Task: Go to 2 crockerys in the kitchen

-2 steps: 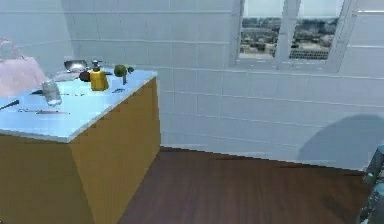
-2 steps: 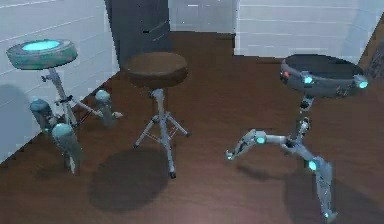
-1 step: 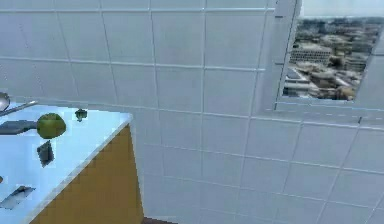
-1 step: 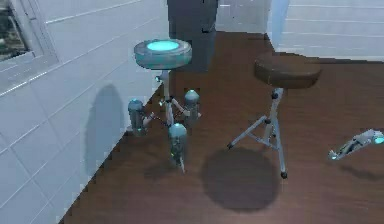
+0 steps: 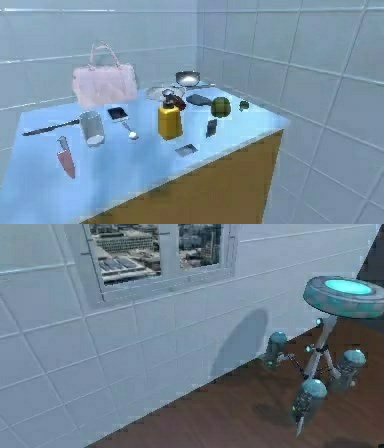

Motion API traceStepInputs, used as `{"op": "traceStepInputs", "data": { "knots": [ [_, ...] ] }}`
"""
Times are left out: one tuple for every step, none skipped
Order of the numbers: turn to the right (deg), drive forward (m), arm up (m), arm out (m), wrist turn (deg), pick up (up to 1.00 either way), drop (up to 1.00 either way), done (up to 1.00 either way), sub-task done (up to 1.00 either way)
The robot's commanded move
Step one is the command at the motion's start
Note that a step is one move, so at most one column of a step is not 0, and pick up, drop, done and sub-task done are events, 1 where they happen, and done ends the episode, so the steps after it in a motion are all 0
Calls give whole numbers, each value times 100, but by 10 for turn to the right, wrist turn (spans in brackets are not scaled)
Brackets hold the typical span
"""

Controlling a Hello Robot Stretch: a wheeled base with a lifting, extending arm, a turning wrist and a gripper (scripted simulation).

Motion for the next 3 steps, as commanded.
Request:
{"op": "traceStepInputs", "data": {
  "knots": [
    [-270,0,0,0,0,0,0,0,0],
    [0,0,0,0,0,0,0,0,100],
    [450,0,0,0,0,0,0,0,0]
  ]
}}
